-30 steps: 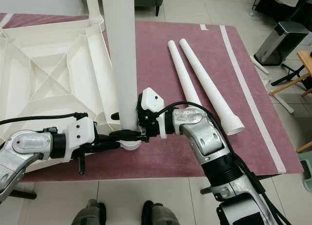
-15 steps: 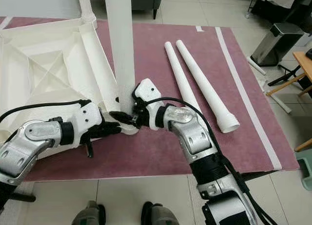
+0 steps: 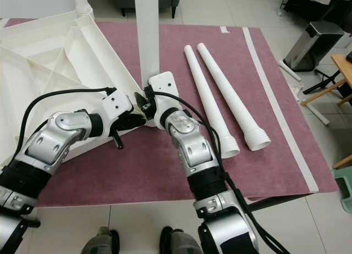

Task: Building children table

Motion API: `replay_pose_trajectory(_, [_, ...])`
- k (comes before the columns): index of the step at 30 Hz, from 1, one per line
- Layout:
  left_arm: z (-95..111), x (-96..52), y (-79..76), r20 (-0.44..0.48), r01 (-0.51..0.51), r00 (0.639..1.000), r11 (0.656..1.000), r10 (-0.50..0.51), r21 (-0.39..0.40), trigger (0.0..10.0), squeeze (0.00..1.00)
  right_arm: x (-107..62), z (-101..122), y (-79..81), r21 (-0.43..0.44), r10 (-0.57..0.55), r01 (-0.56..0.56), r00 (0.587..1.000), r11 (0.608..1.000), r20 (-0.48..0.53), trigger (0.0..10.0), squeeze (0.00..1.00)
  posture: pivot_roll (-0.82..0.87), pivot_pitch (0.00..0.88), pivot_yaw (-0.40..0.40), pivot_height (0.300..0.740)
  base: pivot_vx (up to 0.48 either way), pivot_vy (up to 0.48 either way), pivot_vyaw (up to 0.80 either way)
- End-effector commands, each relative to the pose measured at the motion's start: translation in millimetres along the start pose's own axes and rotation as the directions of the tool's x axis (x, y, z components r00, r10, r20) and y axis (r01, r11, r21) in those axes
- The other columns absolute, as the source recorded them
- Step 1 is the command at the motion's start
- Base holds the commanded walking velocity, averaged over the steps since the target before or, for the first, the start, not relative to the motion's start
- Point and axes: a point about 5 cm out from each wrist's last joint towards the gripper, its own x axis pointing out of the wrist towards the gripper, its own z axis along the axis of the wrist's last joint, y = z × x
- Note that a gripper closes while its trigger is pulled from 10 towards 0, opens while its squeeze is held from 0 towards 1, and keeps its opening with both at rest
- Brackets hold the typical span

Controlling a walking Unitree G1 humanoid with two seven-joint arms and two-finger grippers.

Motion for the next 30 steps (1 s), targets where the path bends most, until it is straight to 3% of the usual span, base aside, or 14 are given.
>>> replay_pose_trajectory(1, [33,2.1,4.5,0.134,-0.069,0.989,0.993,0.056,0.093,0.0,0.0,-2.2,-37,7.3,-0.043,-0.024,0.016,0.981,0.999,-0.191,0.0,0.0,0.12,0.187,-0.036,0.74,0.0,0.0,0.0])
replay_pose_trajectory(3, [33,2.3,4.6,0.133,-0.068,0.989,0.993,0.055,0.094,0.0,0.0,-2.0,-37,7.7,-0.042,-0.025,0.018,0.981,0.999,-0.192,0.0,0.0,0.12,0.187,-0.036,0.74,0.0,0.0,0.0])
replay_pose_trajectory(4, [32,2.1,4.4,0.134,-0.063,0.99,0.993,0.05,0.098,0.0,0.0,-1.0,-35,10.2,-0.043,-0.024,0.017,0.984,0.999,-0.176,4.6,0.0,0.12,0.187,-0.037,0.74,0.0,0.0,0.0])
replay_pose_trajectory(5, [32,2.1,4.4,0.134,-0.063,0.99,0.993,0.05,0.098,0.0,0.0,-1.0,-35,10.2,-0.043,-0.024,0.017,0.984,0.999,-0.176,4.6,0.0,0.12,0.187,-0.037,0.74,0.0,0.0,0.0])
replay_pose_trajectory(6, [31,0.8,2.9,0.136,-0.055,0.99,0.993,0.041,0.102,0.0,0.0,-0.3,-30,13.9,-0.038,0.009,-0.014,0.99,0.999,-0.142,10.0,0.0,0.12,0.188,-0.039,0.74,0.0,0.0,0.0])
replay_pose_trajectory(9, [30,-1.8,-0.8,0.14,-0.039,0.99,0.993,0.023,0.109,0.0,0.0,-0.8,-18,21.4,-0.03,0.097,-0.099,0.994,0.995,-0.058,10.0,0.0,0.12,0.188,-0.042,0.74,0.0,0.0,0.0])
replay_pose_trajectory(10, [29,-3.0,-2.2,0.142,-0.032,0.99,0.993,0.015,0.112,0.0,0.0,-1.6,-14,22.4,-0.028,0.123,-0.123,0.992,0.992,-0.034,10.0,1.0,0.12,0.189,-0.043,0.74,0.0,0.0,0.0])
replay_pose_trajectory(15, [28,-6.8,-7.0,0.146,-0.002,0.989,0.992,-0.017,0.128,0.0,0.0,-6.2,-3,25.3,-0.016,0.215,-0.215,0.976,0.977,0.034,10.0,0.89,0.13,0.188,-0.044,0.74,0.0,0.0,0.0])
replay_pose_trajectory(16, [28,-11.3,-12.6,0.154,0.026,0.987,0.99,-0.048,0.141,0.0,0.0,-13.5,8,25.8,-0.04,0.327,-0.325,0.941,0.945,0.086,10.0,0.0,0.13,0.188,-0.044,0.74,0.0,0.0,0.0])
replay_pose_trajectory(21, [26,-22.3,-26.3,0.161,0.09,0.98,0.981,-0.118,0.171,0.0,0.0,-29.3,19,21.5,-0.131,0.518,-0.504,0.847,0.854,0.121,10.0,0.0,0.13,0.184,-0.044,0.74,0.0,0.0,0.0])
replay_pose_trajectory(23, [23,-32.8,-38.2,0.156,0.147,0.971,0.969,-0.179,0.198,0.0,0.0,-39.8,22,13.5,-0.187,0.617,-0.594,0.78,0.782,0.102,10.0,0.0,0.13,0.183,-0.045,0.74,0.0,0.0,0.0])
replay_pose_trajectory(27, [21,-46.2,-50.4,0.154,0.204,0.959,0.955,-0.239,0.214,0.0,0.0,-47.2,20,4.7,-0.231,0.684,-0.656,0.727,0.719,0.064,10.0,0.0,0.13,0.182,-0.048,0.74,0.0,0.0,0.0])
replay_pose_trajectory(28, [20,-56.2,-59.0,0.153,0.245,0.947,0.944,-0.282,0.222,0.0,0.0,-51.3,19,-0.3,-0.237,0.724,-0.699,0.689,0.675,0.033,10.0,0.0,0.13,0.181,-0.054,0.74,0.0,0.0,0.0])
replay_pose_trajectory(30, [20,-59.4,-61.7,0.153,0.259,0.943,0.94,-0.296,0.224,0.0,0.0,-52.7,18,-1.4,-0.234,0.738,-0.714,0.674,0.66,0.023,10.0,0.0,0.13,0.181,-0.054,0.74,0.0,0.0,0.0])
